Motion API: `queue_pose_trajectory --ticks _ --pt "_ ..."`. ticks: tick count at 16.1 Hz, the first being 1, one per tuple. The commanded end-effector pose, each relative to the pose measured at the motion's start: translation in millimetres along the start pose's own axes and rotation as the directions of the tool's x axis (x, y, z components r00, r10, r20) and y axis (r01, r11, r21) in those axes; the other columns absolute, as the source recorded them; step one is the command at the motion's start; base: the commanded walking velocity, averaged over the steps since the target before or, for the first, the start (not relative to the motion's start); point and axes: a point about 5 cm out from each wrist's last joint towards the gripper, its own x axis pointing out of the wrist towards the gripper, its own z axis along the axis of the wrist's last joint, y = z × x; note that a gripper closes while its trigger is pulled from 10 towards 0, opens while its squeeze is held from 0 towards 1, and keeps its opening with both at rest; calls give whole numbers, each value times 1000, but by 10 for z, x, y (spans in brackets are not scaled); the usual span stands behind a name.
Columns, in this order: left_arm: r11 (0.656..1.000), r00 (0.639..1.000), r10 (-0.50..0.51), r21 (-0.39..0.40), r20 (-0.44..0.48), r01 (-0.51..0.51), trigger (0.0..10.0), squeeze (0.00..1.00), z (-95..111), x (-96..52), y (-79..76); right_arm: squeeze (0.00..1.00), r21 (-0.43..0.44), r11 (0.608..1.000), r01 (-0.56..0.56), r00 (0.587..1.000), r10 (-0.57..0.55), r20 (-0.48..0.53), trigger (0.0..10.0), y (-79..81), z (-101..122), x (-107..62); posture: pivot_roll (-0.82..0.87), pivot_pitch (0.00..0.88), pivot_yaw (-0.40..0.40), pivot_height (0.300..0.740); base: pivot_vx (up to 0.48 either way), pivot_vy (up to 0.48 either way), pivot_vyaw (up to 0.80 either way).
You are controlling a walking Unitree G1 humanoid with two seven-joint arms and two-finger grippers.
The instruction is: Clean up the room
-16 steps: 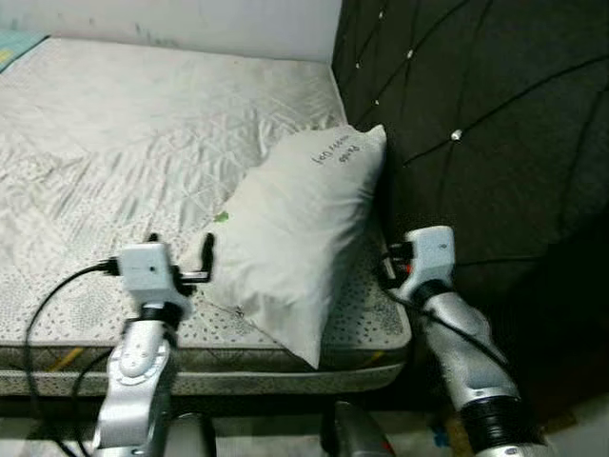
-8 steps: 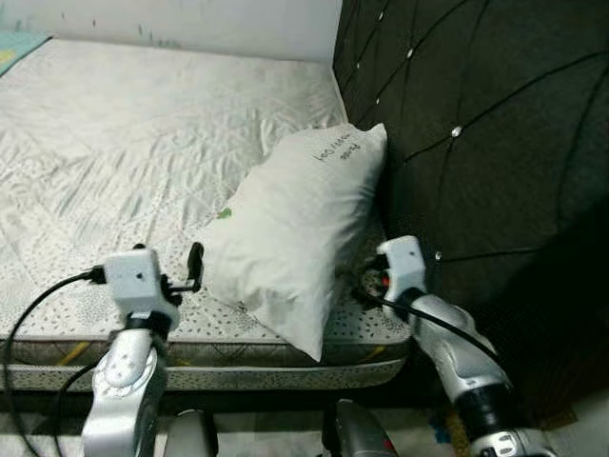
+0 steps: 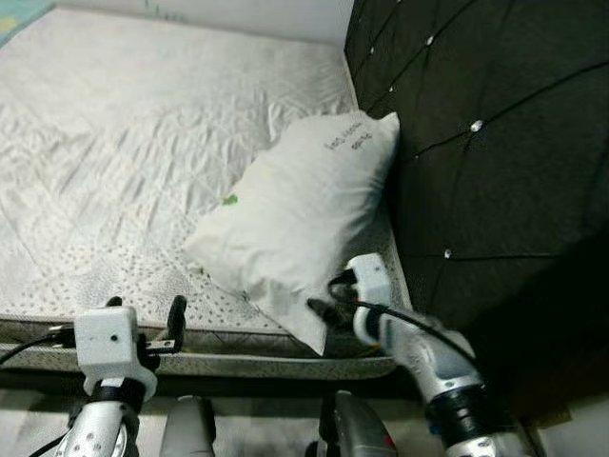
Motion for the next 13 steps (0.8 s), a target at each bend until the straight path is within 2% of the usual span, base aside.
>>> queue_pose_trajectory --ticks 1,2,4,8,10,13 --pt "1000 1000 -15 0 -2 15 10000 0 27 -37 -47 0 24 999 29 1000 -29 -12 10000 0 5 -34 67 175 -146 635 0 0 0" --pt "1000 1000 -23 -4 -5 23 10000 0 33 -44 -69 0 96 994 42 999 -42 -5 10000 76 39 -6 71 178 -145 635 0 0 0" --pt "999 999 -42 -2 -4 42 10000 0 36 -35 -107 0 180 983 47 999 -48 1 10000 134 43 9 79 174 -143 635 0 0 0" --pt "998 998 -57 -4 16 57 10000 0 94 57 -158 0 173 969 179 973 -199 112 10000 58 222 36 87 161 -139 635 0 0 0" --pt "998 998 -57 -4 19 58 10000 0 101 67 -164 0 166 949 268 952 -287 104 10000 -14 249 85 93 160 -140 635 0 0 0" --pt "998 998 -59 -16 25 59 10000 0 127 83 -148 0 149 947 284 951 -299 83 10000 11 220 150 103 163 -140 635 0 0 0"
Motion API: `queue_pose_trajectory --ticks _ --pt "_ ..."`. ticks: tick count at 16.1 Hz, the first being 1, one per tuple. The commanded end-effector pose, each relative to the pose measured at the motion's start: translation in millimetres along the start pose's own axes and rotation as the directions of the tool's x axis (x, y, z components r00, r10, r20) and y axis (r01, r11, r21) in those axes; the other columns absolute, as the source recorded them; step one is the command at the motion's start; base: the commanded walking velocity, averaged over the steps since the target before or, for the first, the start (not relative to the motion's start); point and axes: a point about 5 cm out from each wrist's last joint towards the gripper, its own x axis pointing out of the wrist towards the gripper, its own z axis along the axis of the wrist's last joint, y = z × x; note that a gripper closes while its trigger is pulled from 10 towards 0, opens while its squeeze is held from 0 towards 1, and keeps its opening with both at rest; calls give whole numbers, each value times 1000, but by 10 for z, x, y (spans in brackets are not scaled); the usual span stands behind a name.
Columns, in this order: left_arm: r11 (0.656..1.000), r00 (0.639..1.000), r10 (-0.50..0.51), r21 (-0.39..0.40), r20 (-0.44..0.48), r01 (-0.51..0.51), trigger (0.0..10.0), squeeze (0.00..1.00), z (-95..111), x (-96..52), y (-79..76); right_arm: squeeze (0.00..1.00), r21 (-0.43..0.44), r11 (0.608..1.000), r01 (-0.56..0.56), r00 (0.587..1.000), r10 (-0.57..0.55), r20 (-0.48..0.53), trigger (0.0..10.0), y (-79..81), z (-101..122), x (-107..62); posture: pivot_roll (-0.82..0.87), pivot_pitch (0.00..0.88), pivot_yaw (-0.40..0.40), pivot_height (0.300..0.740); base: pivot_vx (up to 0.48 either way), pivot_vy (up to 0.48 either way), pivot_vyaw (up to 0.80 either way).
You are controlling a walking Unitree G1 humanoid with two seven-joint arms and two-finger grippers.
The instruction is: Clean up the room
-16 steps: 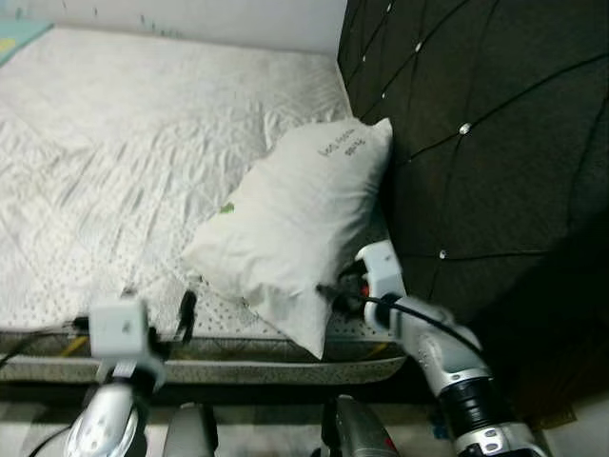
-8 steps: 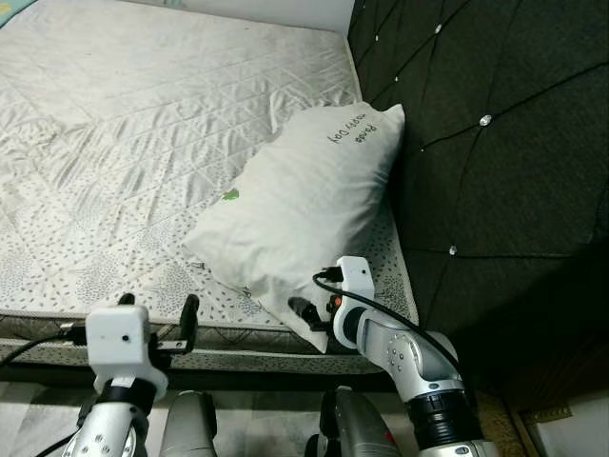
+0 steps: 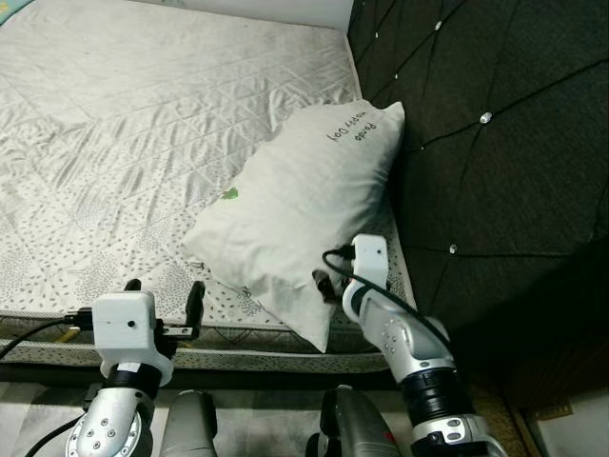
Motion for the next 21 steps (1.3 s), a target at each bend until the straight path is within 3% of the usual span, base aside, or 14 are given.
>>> queue_pose_trajectory --ticks 1,3,5,7,10,12,13,14,18,21 --pt "1000 1000 -15 -17 -3 15 10000 0 12 -5 -22 0 -5 1000 12 1000 -12 -16 10000 -16 -45 11 103 163 -140 635 0 0 0" --pt "1000 1000 -18 -15 -4 18 10000 0 16 -4 -19 0 31 999 9 1000 -9 -12 10000 31 -94 38 108 165 -131 635 0 0 0" --pt "1000 1000 -21 -9 0 21 10000 0 32 17 -5 0 64 998 -9 999 6 52 10000 192 -135 90 126 170 -122 635 0 0 0" --pt "1000 1000 -21 -5 4 21 10000 0 52 25 14 0 97 995 -22 999 18 38 10000 328 -189 127 138 176 -117 635 0 0 0" --pt "1000 1000 -20 -1 4 20 10000 0 63 36 29 0 25 999 -47 999 47 22 10000 567 -235 176 142 179 -112 635 0 0 0" --pt "1000 1000 -26 -5 10 26 10000 0 90 64 5 0 25 997 -74 997 74 20 9843 682 -233 202 151 181 -106 635 0 0 0" --pt "1000 999 -30 -6 14 30 10000 0 99 78 -1 0 39 995 -96 995 95 28 8941 719 -206 214 153 182 -103 635 0 0 0" --pt "999 999 -37 -7 18 37 10000 0 109 90 -6 0 22 992 -123 991 121 48 353 755 -150 225 155 181 -100 635 0 0 0" --pt "1000 999 -27 -12 34 27 10000 0 144 148 43 0 -28 964 -266 939 266 217 0 901 371 229 165 171 -103 635 0 0 0" --pt "1000 999 -22 -14 38 22 10000 0 153 162 39 0 -18 962 -274 929 269 252 0 948 495 230 169 165 -113 635 0 0 0"
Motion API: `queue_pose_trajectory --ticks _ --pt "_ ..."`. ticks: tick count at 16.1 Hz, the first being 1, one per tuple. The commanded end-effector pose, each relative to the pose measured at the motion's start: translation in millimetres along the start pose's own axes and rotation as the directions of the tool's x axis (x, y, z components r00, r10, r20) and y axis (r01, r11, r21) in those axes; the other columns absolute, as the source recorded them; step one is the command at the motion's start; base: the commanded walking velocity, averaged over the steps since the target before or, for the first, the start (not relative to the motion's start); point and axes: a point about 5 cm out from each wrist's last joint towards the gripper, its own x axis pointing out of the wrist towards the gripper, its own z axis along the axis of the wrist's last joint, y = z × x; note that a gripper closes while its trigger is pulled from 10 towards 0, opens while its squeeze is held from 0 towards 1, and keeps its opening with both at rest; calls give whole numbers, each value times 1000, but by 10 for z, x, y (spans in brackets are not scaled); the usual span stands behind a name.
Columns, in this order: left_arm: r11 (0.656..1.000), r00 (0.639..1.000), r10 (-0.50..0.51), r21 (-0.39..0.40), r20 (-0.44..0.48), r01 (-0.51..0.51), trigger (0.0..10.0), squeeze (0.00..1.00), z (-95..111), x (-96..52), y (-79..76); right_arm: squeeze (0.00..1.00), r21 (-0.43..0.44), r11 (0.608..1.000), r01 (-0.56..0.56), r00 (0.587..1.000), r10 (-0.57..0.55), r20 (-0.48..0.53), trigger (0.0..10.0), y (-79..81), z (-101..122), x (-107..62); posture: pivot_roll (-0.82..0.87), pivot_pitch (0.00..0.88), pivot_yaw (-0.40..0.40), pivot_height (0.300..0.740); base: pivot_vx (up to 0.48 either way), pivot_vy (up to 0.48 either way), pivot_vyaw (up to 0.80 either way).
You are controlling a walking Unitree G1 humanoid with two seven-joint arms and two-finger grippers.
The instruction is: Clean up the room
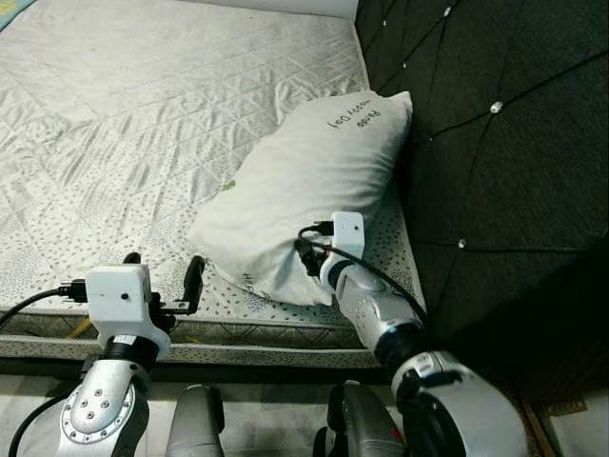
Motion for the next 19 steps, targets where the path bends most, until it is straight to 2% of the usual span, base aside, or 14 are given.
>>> queue_pose_trajectory --ticks 1,6,9,11,12,13,14,15,17,19 --pt "1000 1000 10 -10 -25 -10 10000 0 -49 -4 0 0 42 989 -140 987 136 89 0 655 223 38 168 162 -116 635 0 0 0" --pt "1000 1000 19 -23 -21 -20 10000 0 -68 26 -4 0 172 985 -29 999 23 34 0 549 -24 21 131 149 -113 635 0 0 0" --pt "999 1000 -3 -32 -20 2 10000 0 -84 104 -58 0 169 986 5 1000 -7 14 0 401 -125 1 112 142 -111 635 0 0 0" --pt "999 1000 2 -34 -4 -2 10000 0 -54 152 -65 0 25 999 -22 998 20 57 0 319 -72 -2 112 140 -114 635 0 0 0" --pt "999 1000 16 -35 -2 -16 10000 0 -62 159 -37 0 -116 993 -15 992 29 125 0 155 75 -2 109 139 -116 635 0 0 0" --pt "999 1000 20 -33 -5 -20 10000 0 -76 154 -23 0 -149 989 -1 989 24 149 0 64 150 -3 107 136 -116 635 0 0 0" --pt "999 1000 25 -30 -10 -25 10000 0 -97 150 -6 0 -188 981 41 984 -6 179 0 -173 296 -18 107 133 -115 635 0 0 0" --pt "999 1000 25 -29 -9 -25 10000 0 -97 151 -5 0 -206 977 60 981 -20 191 0 -267 351 -30 107 131 -115 635 0 0 0" --pt "999 1000 27 -22 -2 -27 10000 0 -80 179 7 0 -251 959 133 973 -77 219 0 -574 521 -85 110 125 -110 635 0 0 0" --pt "999 1000 28 -17 3 -28 10000 0 -72 198 22 0 -269 947 177 964 -111 243 0 -729 628 -128 109 121 -105 635 0 0 0"
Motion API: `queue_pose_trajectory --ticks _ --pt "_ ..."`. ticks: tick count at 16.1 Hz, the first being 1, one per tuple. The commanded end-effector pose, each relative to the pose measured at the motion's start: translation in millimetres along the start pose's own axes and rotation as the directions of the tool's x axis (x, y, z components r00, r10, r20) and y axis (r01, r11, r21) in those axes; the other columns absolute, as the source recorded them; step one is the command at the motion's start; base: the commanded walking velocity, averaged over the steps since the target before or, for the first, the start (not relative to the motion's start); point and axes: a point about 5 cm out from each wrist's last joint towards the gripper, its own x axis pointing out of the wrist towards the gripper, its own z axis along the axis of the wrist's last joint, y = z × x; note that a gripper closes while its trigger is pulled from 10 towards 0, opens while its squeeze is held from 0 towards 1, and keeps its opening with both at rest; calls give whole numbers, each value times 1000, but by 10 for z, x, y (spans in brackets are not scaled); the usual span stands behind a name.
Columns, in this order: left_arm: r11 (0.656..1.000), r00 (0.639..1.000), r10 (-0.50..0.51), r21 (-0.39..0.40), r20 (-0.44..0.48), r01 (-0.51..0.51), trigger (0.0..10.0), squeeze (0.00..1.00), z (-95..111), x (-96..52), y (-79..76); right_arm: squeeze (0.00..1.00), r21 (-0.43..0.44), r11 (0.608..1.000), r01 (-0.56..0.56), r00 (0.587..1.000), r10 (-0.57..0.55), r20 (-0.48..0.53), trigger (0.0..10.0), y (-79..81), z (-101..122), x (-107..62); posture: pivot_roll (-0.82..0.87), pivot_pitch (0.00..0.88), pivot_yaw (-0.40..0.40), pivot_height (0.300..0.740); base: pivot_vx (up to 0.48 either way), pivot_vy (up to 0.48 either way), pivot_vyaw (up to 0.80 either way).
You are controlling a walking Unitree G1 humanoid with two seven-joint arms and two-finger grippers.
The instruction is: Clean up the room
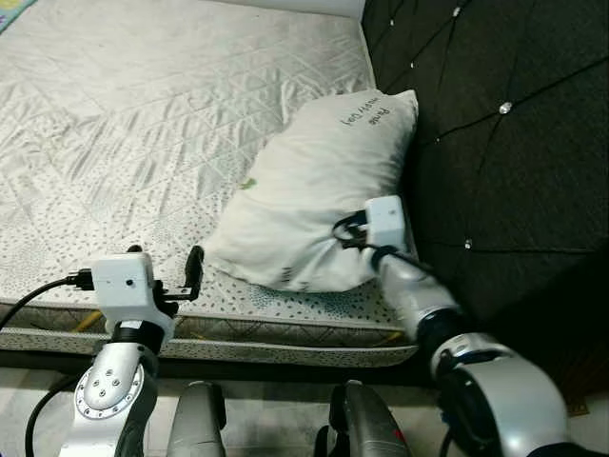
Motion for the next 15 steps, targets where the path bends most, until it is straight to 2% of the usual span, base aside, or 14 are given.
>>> queue_pose_trajectory --ticks 1,4,5,7,9,12,14,15 --pt "1000 1000 -9 11 5 9 10000 0 3 20 0 0 -12 996 85 989 -83 119 0 -261 329 5 108 112 -100 635 0 0 0" --pt "1000 1000 -14 20 16 13 10000 0 17 78 17 0 -6 975 222 962 -218 162 0 -695 442 -88 95 96 -84 635 0 0 0" --pt "1000 1000 -15 22 18 15 10000 0 19 96 17 0 -7 968 249 955 -245 166 0 -781 452 -115 90 90 -78 635 0 0 0" --pt "999 999 -17 30 30 16 10000 0 34 161 30 0 -13 936 352 922 -344 178 0 -1143 513 -243 80 78 -74 635 0 0 0" --pt "999 999 -12 35 38 11 10000 0 41 193 50 0 -28 904 427 887 -413 205 0 -1430 641 -370 71 70 -72 635 0 0 0" --pt "999 999 -13 33 42 12 10000 0 25 205 38 0 -47 877 479 858 -456 234 0 -1676 698 -515 55 63 -72 635 0 0 0" --pt "999 999 -16 32 43 15 10000 0 20 208 34 0 -49 864 501 846 -477 238 0 -1747 589 -583 44 62 -69 635 0 0 0" --pt "999 999 -18 33 45 17 10000 0 21 218 41 0 -11 856 517 836 -501 224 0 -1794 428 -647 36 64 -61 635 0 0 0"
